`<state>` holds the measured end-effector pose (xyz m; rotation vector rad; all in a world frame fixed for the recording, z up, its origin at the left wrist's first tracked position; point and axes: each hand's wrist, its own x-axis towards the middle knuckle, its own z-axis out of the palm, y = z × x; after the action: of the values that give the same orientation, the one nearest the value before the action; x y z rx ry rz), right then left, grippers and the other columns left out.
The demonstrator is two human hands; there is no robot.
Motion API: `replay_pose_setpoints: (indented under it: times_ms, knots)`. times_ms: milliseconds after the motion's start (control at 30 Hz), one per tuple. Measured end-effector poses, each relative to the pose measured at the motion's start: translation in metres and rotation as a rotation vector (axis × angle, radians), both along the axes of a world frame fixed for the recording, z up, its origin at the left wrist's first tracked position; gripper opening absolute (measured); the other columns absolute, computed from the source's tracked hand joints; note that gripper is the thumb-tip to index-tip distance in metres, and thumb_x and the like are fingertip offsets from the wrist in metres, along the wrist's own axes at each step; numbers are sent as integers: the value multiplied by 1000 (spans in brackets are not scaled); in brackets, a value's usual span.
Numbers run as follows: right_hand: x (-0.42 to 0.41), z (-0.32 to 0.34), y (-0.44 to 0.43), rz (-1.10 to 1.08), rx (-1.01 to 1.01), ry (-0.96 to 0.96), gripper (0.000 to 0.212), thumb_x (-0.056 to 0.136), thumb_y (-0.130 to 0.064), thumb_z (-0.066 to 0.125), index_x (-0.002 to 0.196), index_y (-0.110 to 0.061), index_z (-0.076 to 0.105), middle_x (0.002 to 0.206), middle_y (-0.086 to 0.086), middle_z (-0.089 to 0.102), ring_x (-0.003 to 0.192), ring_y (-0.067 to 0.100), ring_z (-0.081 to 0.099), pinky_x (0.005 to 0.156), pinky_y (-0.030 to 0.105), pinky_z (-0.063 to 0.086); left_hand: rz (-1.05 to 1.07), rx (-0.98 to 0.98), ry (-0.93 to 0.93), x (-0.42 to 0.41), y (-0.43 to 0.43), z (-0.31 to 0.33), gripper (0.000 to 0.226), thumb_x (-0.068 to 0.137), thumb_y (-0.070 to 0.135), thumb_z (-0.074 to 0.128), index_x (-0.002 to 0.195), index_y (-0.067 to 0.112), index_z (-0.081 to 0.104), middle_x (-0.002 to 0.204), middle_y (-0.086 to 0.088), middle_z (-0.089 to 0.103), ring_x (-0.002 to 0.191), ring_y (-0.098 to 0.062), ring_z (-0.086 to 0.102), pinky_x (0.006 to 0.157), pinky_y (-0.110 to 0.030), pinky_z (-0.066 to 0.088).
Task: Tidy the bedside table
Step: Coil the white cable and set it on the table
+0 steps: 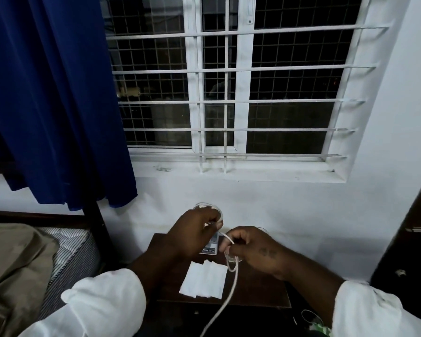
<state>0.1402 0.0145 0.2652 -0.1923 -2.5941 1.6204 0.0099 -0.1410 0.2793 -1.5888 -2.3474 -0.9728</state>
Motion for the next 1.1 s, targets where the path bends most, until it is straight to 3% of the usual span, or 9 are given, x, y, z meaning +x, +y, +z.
replay_pose_setpoints:
  times_ms: [133,333,433,500,567,733,833,967,1100]
  knots:
    - [0,4,10,-25,19,19,19,76,-5,61,81,-15,76,87,23,74,72,25,68,75,39,54,-56,-104,-150,-5,-4,-1,25,99,29,56,79,15,59,73,7,61,72,-8,58,72,-32,47]
    - [0,20,37,-75,72,159,4,88,-7,72,90,-7,76,77,7,73,70,13,65,71,35,50,-197,-208,-592,-1,-9,2,36,101,30,55,98,-3,68,83,-13,69,78,-33,67,80,-54,56]
    - [-2,24,44,-113,129,203,5,86,-16,76,90,-14,76,84,10,73,76,14,65,75,34,51,-254,-172,-832,6,-5,3,35,101,28,58,98,-6,67,75,-4,67,72,-26,59,72,-46,46]
    - [-2,24,48,-118,60,232,7,85,-16,78,90,-13,75,84,12,73,75,12,64,72,27,50,-315,-93,-983,10,-5,6,30,102,24,57,94,-2,68,76,-6,68,72,-17,64,75,-39,45]
    - [-3,22,51,-120,24,270,8,85,-17,78,90,-12,75,84,7,74,75,7,65,69,19,51,-386,1,-1144,12,-6,10,25,103,24,55,93,6,69,90,-15,72,97,-26,72,91,-49,52]
    - [-7,3,41,-212,-215,352,14,84,-19,76,98,-18,80,94,1,80,87,5,73,75,14,52,-569,213,-1416,13,-2,21,26,107,22,48,92,7,64,140,-33,57,136,-45,53,108,-63,46]
    - [-6,-9,32,-236,-389,386,26,83,-31,72,104,-18,80,88,-2,79,79,5,73,66,13,52,-606,364,-1514,15,1,32,28,108,23,43,92,7,59,147,-32,51,139,-45,50,109,-64,42]
    - [-3,-29,31,-326,-520,339,31,83,-37,70,97,-11,79,64,3,55,54,7,47,52,20,38,-549,622,-1578,10,3,44,32,107,28,42,88,10,60,146,-25,55,136,-39,55,108,-60,46]
    - [7,-45,23,-321,-415,263,33,83,-42,67,95,-15,81,60,4,54,55,8,47,53,18,38,-431,864,-1541,-2,4,53,30,107,31,42,89,12,58,141,-19,62,132,-34,60,105,-56,51]
